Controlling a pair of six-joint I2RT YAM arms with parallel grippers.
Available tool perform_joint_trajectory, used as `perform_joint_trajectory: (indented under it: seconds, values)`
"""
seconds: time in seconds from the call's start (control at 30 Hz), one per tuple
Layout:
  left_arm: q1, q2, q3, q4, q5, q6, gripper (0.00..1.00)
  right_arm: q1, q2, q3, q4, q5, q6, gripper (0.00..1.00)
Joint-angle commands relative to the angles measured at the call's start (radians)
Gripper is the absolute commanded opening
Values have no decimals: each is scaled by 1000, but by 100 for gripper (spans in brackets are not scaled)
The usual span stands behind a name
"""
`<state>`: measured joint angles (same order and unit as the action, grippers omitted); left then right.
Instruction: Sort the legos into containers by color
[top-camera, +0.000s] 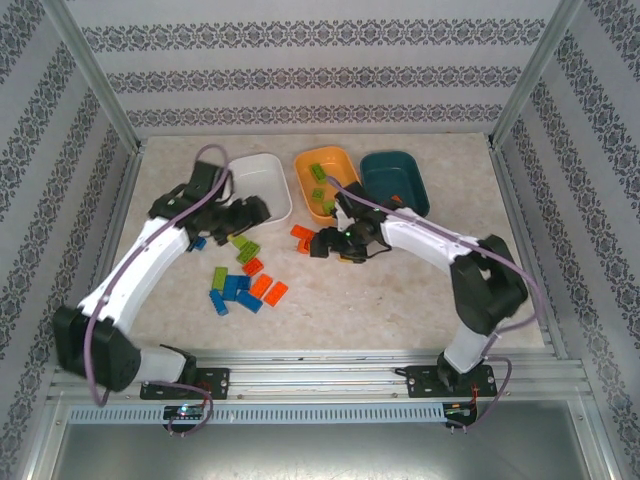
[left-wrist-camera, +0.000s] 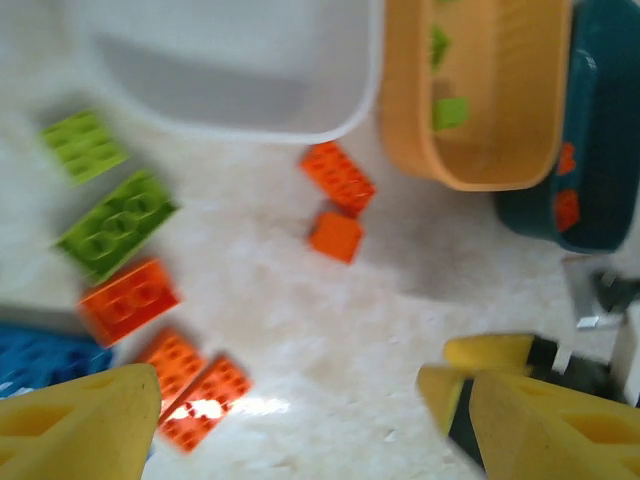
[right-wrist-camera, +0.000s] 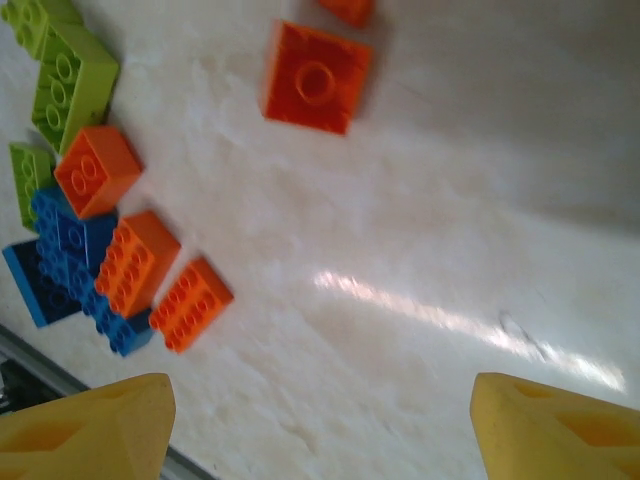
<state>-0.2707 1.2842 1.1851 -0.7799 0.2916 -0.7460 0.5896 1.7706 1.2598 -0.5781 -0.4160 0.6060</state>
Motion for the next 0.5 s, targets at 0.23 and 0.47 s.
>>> perform_joint_trajectory:
  seconds: [0.23,0.47]
  values:
    - [117,-272,-148,-119,-1,19,82,31,249,258,-65,-11,-28,77]
    - [156,-254,-125,-136,30,61,83,53,312,299,-69,3,-5,77]
